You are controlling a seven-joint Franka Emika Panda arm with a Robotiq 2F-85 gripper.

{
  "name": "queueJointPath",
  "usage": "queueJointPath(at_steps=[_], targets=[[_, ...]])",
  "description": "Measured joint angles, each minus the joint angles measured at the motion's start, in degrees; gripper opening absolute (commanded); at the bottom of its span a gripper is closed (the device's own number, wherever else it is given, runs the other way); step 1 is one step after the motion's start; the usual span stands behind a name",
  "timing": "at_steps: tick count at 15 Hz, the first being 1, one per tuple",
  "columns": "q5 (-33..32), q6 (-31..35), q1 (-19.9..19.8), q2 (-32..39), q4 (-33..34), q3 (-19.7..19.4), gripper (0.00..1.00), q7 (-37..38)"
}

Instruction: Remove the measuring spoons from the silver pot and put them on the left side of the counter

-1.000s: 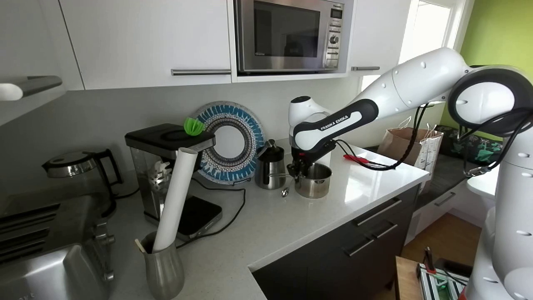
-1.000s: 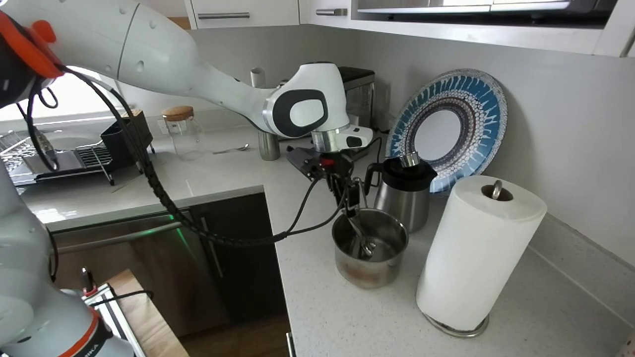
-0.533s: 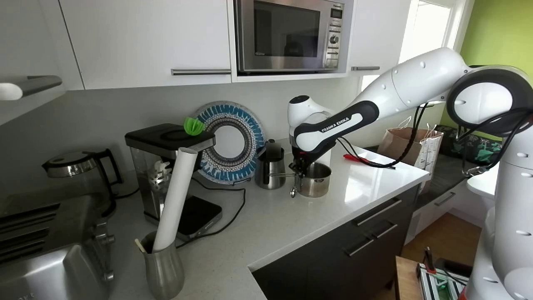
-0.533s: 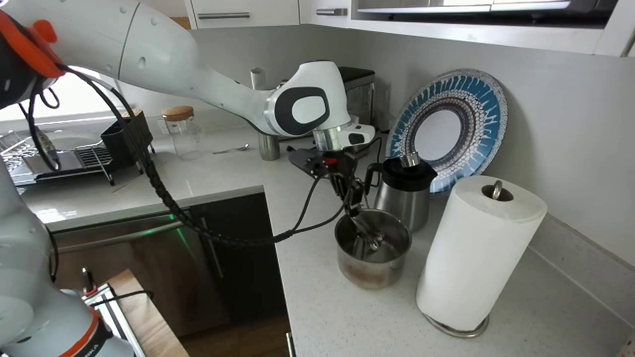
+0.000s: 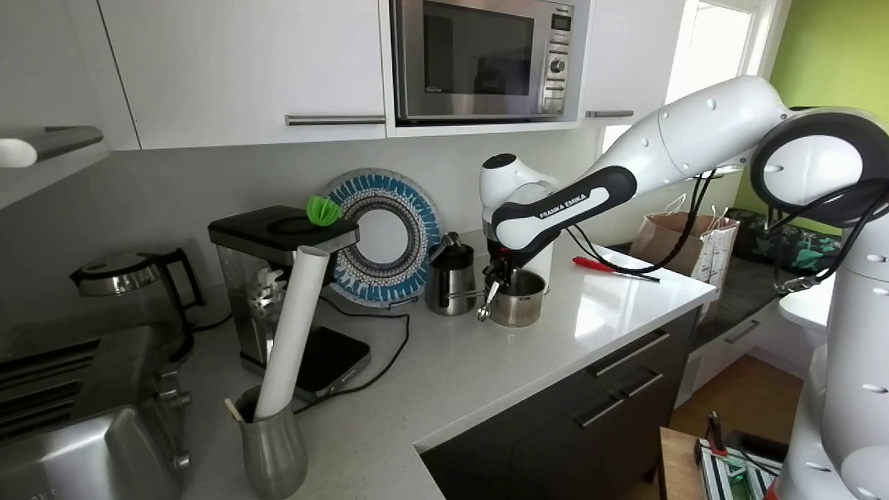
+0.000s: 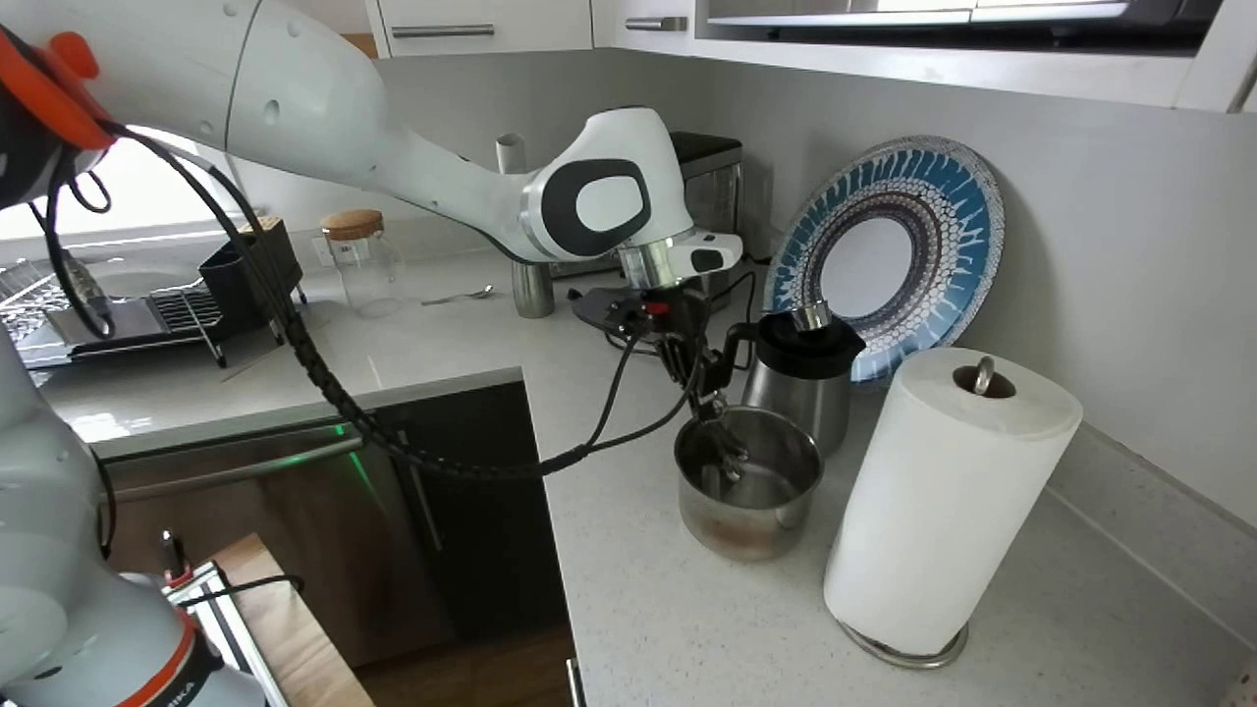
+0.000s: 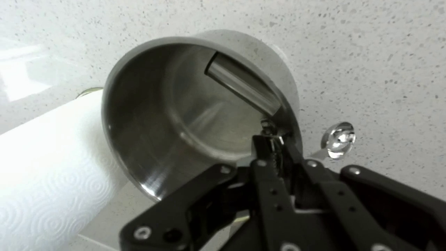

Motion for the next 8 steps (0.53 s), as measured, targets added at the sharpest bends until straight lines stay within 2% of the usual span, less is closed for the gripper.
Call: queueJointPath(at_steps=[8], targets=[[2.2,1.7,-0.1,-2.3,-0.3,0.1,0.02,-9.8]])
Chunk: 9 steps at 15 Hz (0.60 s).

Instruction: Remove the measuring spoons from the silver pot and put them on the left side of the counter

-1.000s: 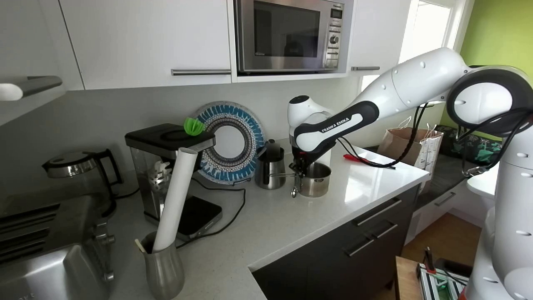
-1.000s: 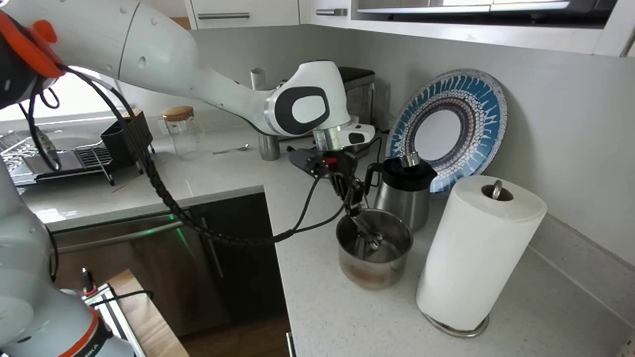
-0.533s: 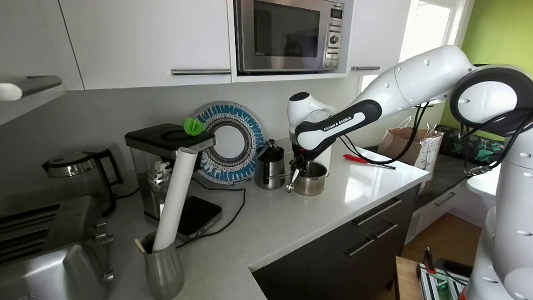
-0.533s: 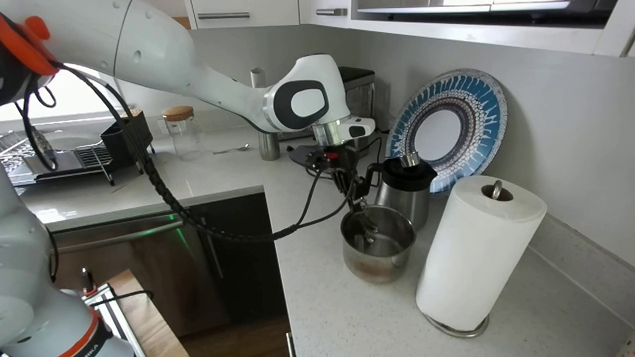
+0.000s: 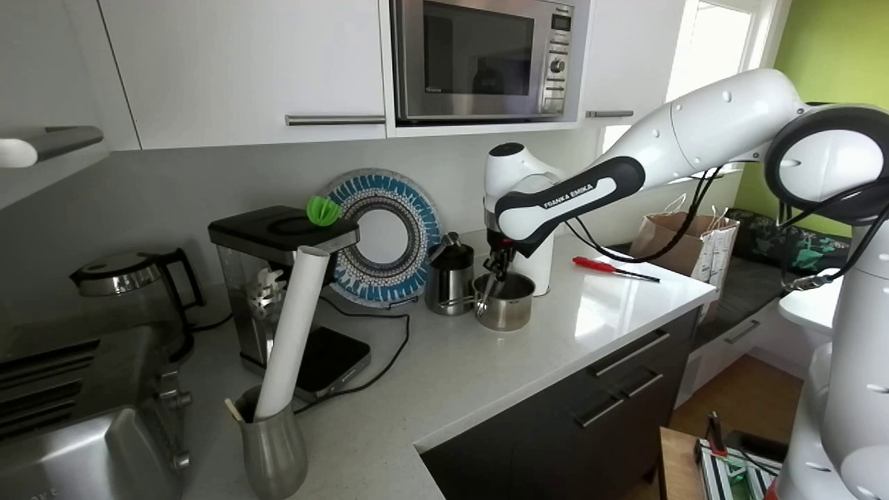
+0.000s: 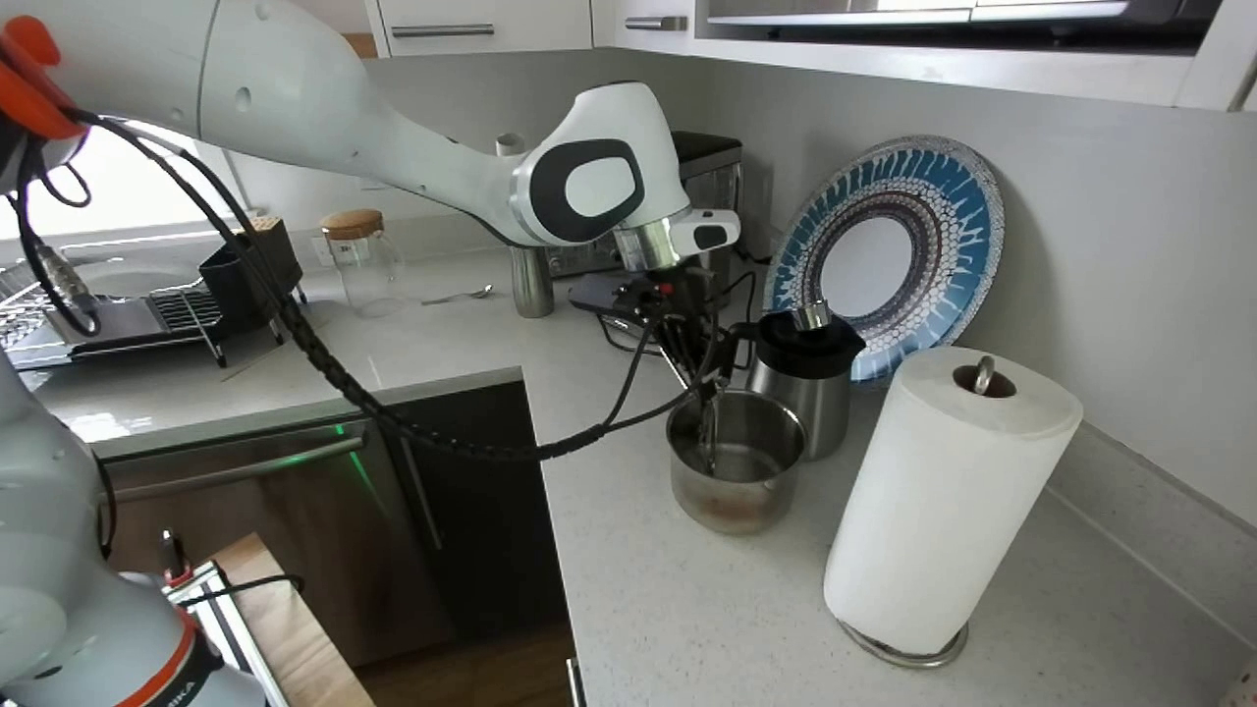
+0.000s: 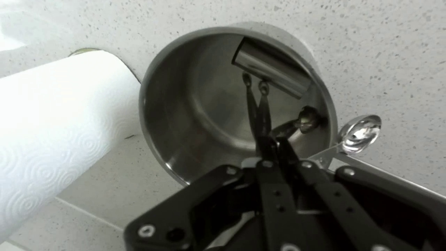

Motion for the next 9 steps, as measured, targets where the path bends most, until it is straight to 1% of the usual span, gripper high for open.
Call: queueJointPath(at_steps=[9], targets=[[-0.6,-0.4,0.1,-6.5,0.3,0.5,0.02,-5.5]])
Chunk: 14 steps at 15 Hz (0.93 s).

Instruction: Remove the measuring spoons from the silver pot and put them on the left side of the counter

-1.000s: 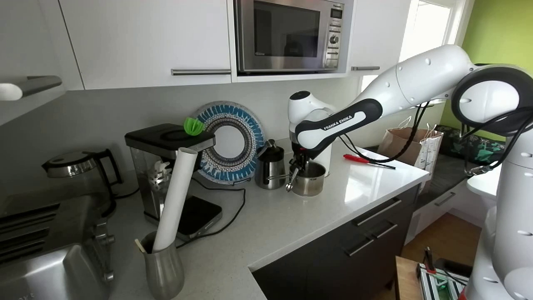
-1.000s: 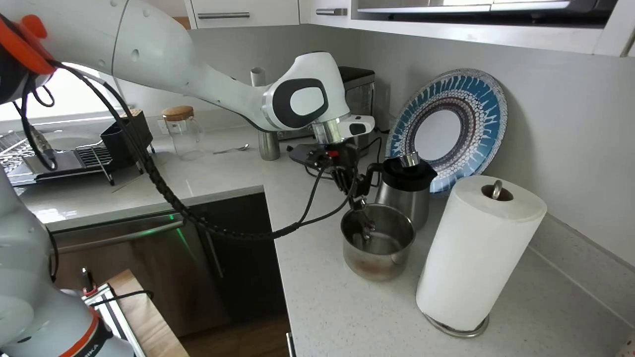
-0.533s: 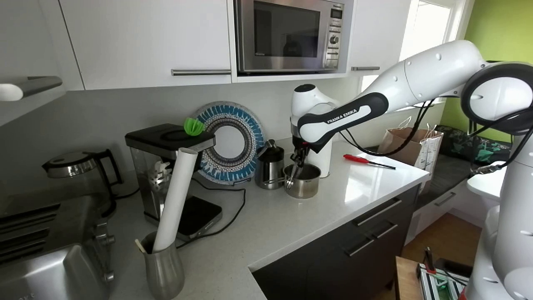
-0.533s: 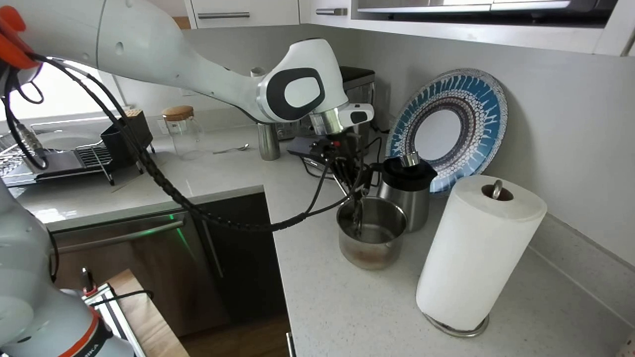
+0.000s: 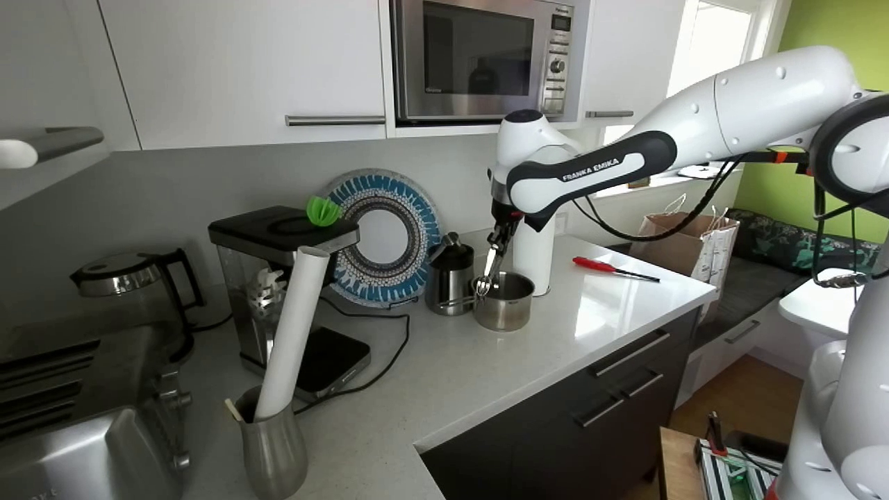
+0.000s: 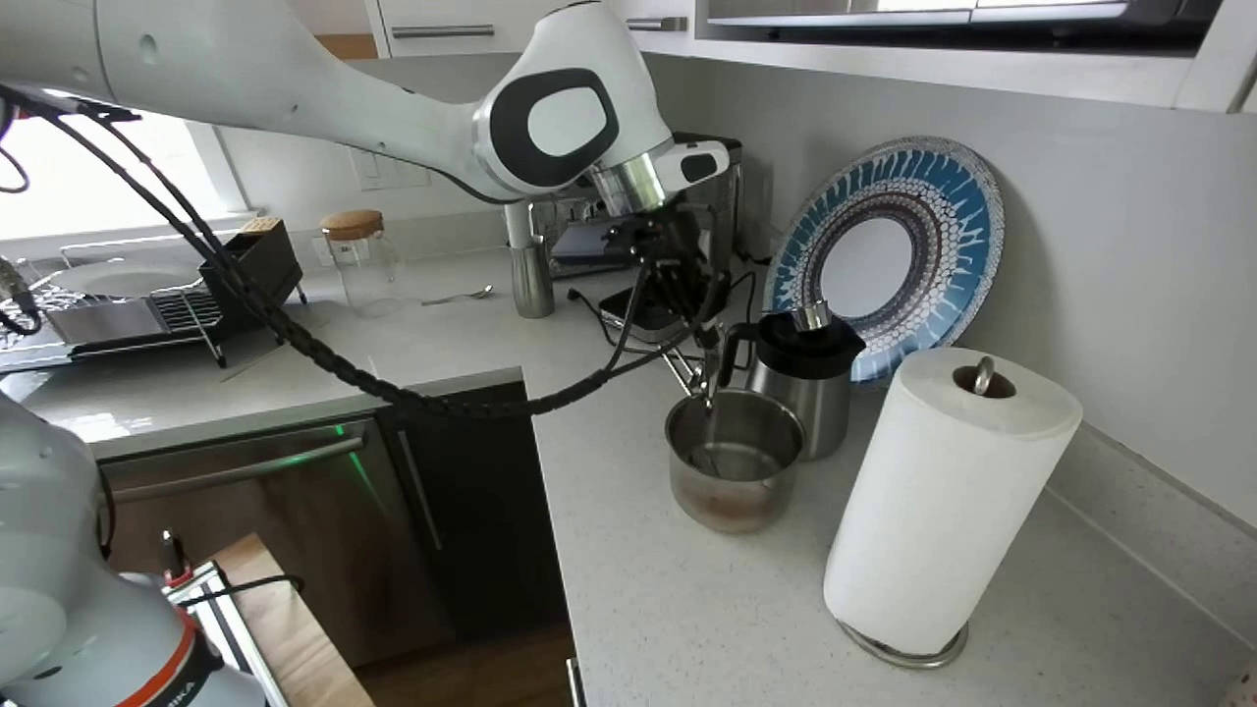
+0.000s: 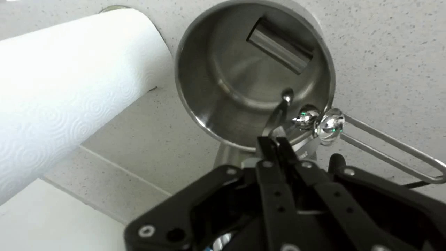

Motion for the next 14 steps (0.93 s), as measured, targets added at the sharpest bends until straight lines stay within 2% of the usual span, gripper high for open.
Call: queueJointPath(at_steps=[5,8,11,14], targets=[[-2.2,-0.6,1.3,-2.3,2.2,3.0,0.02,-0.1],[-1.4,-0.6,2.7,-2.2,3.3,4.7,0.02,-1.2],[3.5,-0.1,4.3,-1.0,3.3,5.9,0.02,-5.7],[10.5,0.6,6.0,0.5,3.0,7.1,0.02,-13.9]])
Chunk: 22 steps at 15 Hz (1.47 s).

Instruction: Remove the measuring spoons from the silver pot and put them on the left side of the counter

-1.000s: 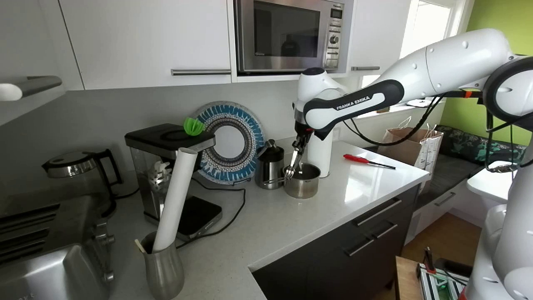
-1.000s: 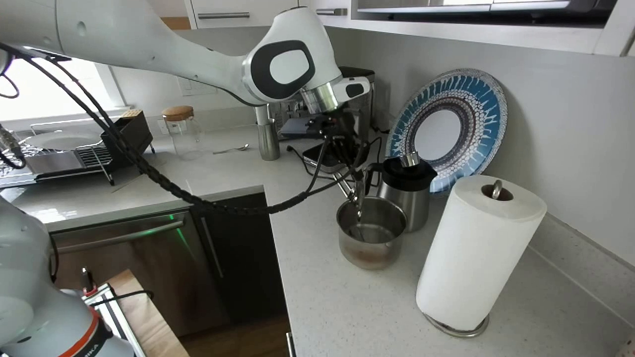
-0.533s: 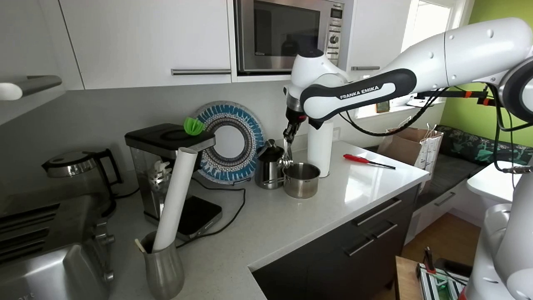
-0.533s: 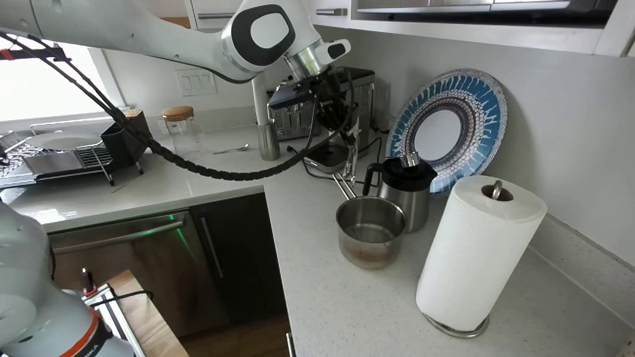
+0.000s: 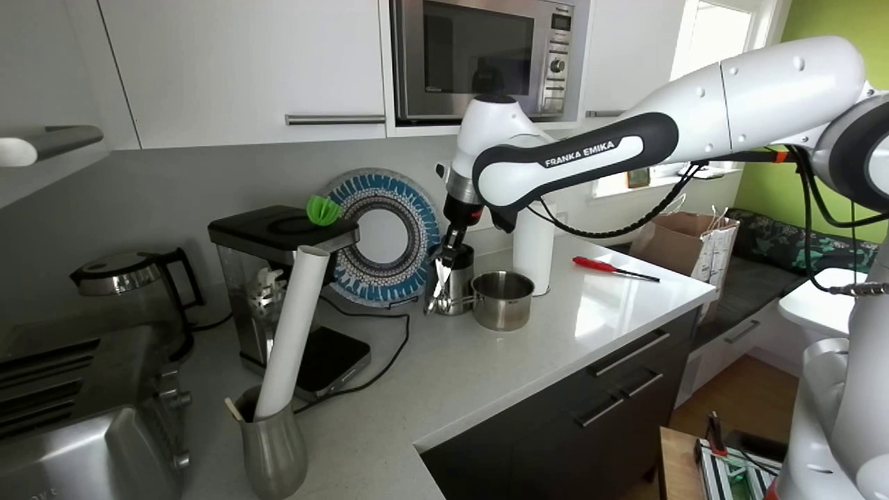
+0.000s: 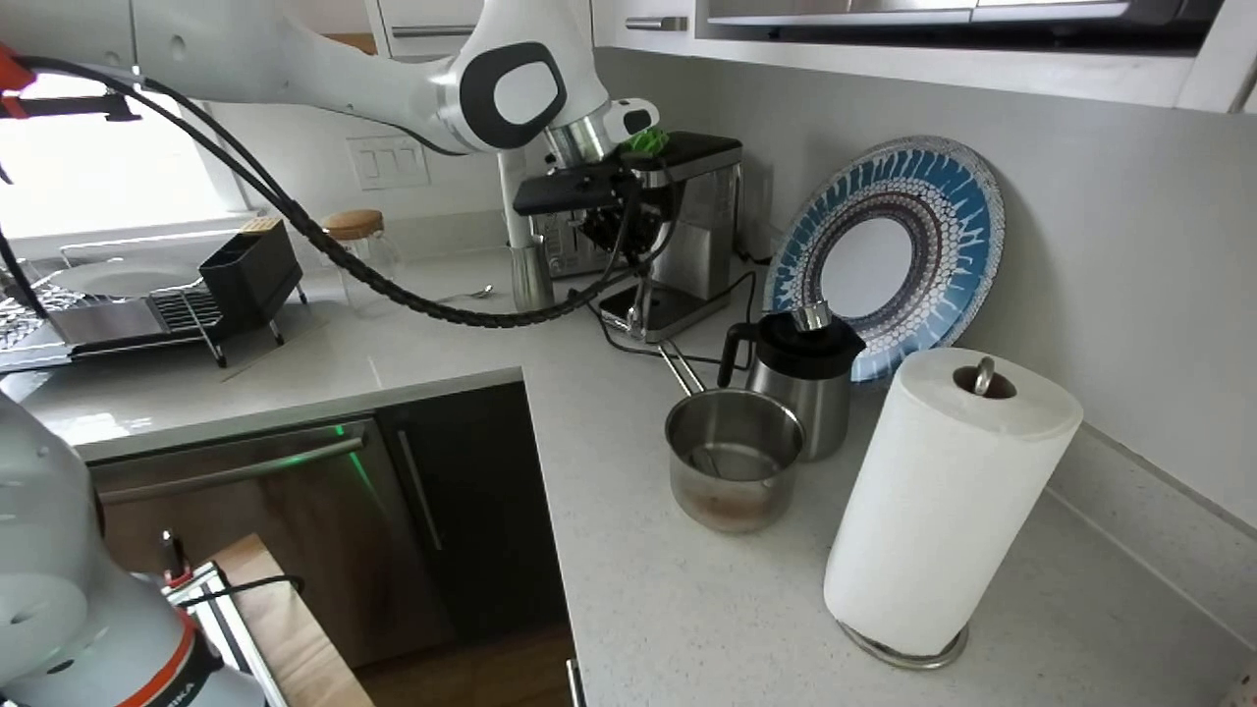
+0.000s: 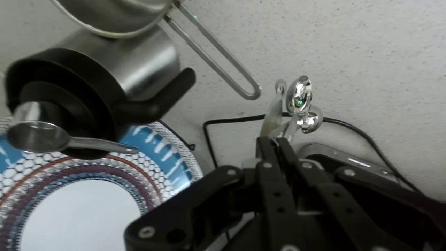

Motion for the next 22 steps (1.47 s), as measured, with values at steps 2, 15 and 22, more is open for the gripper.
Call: queueJointPath(at_steps=[2,15,22], targets=[[4.0,0.0,0.8,0.8,-0.1,0.7,0.02,-5.6],[14.3,0.0,-0.1,6.6,0.4,1.3,0.02,-21.3],[14.5,0.9,-0.5,13.0,3.6,2.1,0.55,-20.6]])
